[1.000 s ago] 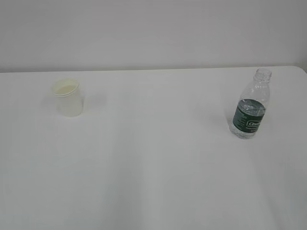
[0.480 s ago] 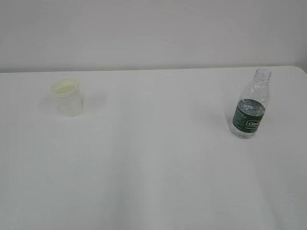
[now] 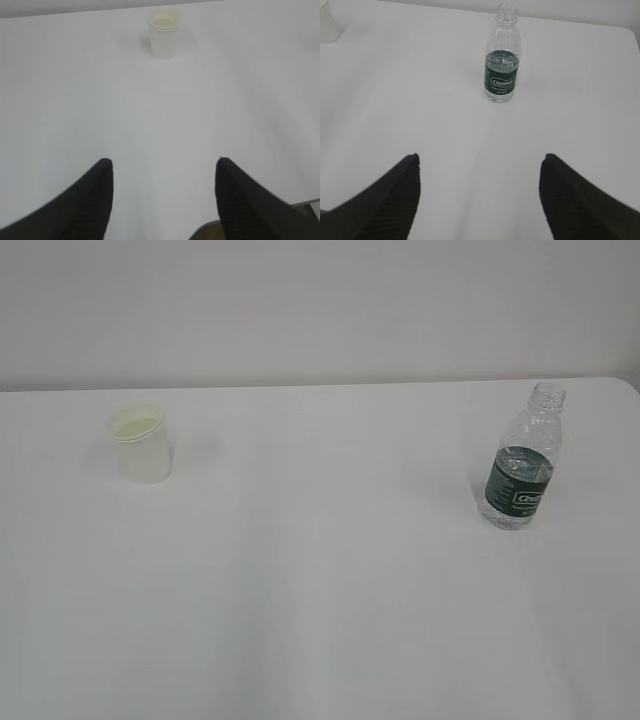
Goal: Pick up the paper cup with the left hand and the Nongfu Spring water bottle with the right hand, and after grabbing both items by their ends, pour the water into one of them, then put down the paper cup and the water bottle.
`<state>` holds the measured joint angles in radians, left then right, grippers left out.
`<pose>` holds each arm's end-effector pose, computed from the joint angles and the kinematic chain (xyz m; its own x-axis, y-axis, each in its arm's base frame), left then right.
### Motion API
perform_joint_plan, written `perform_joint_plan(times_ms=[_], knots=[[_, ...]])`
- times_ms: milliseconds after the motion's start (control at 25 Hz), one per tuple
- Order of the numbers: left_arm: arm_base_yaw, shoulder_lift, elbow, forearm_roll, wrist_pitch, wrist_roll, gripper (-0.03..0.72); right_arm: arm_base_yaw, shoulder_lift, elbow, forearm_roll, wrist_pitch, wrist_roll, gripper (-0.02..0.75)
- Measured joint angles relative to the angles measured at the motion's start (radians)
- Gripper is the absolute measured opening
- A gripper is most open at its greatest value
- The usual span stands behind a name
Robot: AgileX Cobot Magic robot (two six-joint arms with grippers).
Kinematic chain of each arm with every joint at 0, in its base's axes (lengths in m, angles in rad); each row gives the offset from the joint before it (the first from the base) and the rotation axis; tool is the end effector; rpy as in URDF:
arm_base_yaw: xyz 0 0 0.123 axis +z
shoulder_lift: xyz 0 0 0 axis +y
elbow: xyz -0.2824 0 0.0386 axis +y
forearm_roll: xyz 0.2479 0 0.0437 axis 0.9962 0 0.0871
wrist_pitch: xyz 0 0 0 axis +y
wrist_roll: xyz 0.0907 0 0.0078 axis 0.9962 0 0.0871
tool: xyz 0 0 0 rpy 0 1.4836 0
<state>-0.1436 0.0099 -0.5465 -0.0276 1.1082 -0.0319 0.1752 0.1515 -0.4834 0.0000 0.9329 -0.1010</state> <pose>-0.0110 -0.0007 0.2862 -0.4676 0.0230 -0.8837 0.1442 0.9883 -0.0506 0.0256 0.0045 0.2810 -0.4639 -0.1845 -0.8664 -0.2222 0.9710 -0.0878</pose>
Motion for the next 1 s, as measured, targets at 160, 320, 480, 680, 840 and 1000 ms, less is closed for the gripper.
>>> perform_joint_plan(times_ms=[160,320,480,680,840,1000], knots=[[0.0,0.0,0.003,0.0,-0.011,0.0,0.453,0.0,0.0,0.0,-0.023,0.0,0.0,0.554],[0.0,0.0,0.005,0.0,-0.017,0.0,0.452,0.0,0.0,0.0,-0.041,0.0,0.0,0.554],[0.0,0.0,0.005,0.0,-0.017,0.0,0.452,0.0,0.0,-0.004,-0.046,0.009,0.001,0.554],[0.0,0.0,0.007,0.0,-0.017,0.0,0.452,0.0,0.0,-0.026,-0.069,0.087,0.051,0.554],[0.0,0.0,0.007,0.0,-0.017,0.0,0.452,0.0,0.0,-0.027,-0.103,0.151,0.083,0.554],[0.0,0.0,0.009,-0.005,-0.017,0.0,0.452,0.0,-0.004,-0.024,-0.112,0.175,0.101,0.554]])
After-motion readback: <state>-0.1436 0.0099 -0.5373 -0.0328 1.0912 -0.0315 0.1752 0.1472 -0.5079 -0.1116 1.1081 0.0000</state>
